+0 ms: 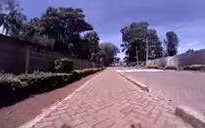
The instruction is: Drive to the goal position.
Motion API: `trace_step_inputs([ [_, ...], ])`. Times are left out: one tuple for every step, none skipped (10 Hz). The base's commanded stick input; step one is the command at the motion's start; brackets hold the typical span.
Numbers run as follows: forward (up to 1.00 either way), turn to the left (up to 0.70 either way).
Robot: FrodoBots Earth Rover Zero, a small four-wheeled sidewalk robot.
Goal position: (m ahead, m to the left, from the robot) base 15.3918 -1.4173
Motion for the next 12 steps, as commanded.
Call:
trace_step_inputs([
  [0.7, -0.22],
  [0.7, -0.05],
  [0.7, 0.0],
  [0.7, 0.0],
  [0.7, 0.0],
  [0.7, 0.0],
  [0.7, -0.03],
  [0.7, -0.2],
  [0.7, 0.0],
  [0.7, 0.0],
  [0.7, 0.0],
  [0.7, 0.0],
])
